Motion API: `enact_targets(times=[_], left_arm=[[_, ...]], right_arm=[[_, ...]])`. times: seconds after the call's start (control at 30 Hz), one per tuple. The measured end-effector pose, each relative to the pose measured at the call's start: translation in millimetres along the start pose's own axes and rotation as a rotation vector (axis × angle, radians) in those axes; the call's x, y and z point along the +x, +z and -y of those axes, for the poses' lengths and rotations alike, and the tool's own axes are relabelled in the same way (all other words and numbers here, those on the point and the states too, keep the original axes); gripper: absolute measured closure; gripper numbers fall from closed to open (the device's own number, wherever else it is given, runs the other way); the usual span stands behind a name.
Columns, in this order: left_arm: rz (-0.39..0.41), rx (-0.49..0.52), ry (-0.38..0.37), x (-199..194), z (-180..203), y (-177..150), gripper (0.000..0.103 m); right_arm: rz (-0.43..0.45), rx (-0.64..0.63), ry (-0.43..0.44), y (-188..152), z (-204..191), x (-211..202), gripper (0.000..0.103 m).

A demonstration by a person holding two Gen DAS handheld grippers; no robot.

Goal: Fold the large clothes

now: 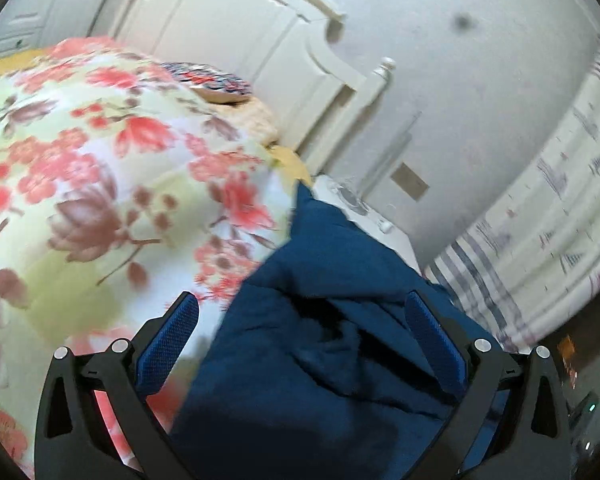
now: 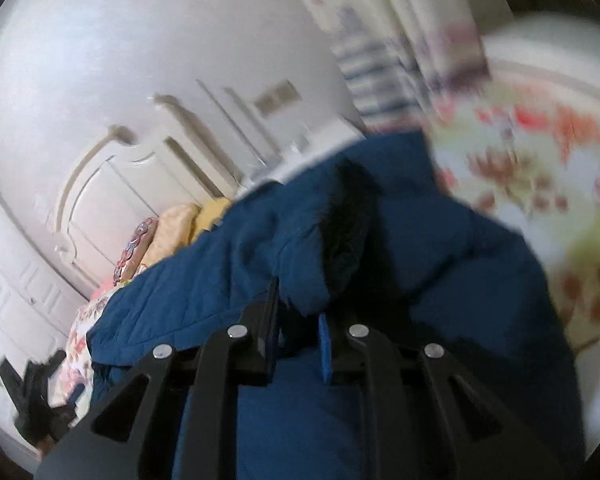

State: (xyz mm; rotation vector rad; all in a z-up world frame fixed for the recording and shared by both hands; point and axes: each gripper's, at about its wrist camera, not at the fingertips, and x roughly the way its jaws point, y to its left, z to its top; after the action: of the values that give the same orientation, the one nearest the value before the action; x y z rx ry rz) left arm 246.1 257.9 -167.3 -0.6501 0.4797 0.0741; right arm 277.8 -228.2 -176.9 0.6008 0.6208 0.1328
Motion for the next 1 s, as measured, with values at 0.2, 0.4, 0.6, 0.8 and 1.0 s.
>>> enact_targets(times=[0.2, 0.4, 0.6, 0.8, 1.0], left_arm=[[-0.033, 0.025, 0.004, 7, 2, 4, 0.004], [-0.061, 0.032, -0.004, 14, 2, 1, 0.004], [-0.066, 0.008, -0.015, 16, -3, 1, 0.004], [-0.024, 0.039, -0.099, 8, 5, 7, 0.004], [0.017, 0.328, -0.160, 15, 81, 26, 0.004]], right_arm=[[0.068, 0.022, -0.076, -1, 2, -19, 0.060], [0.183, -0.328, -0.121, 11, -83, -46, 0.054], [-0.061, -0.603, -0.223, -5, -131, 26, 0.054], [-0.123, -0.473, -0.236, -11, -71, 43, 0.053], [-0.137, -0.475, -0.233, -14, -73, 46, 0.048]])
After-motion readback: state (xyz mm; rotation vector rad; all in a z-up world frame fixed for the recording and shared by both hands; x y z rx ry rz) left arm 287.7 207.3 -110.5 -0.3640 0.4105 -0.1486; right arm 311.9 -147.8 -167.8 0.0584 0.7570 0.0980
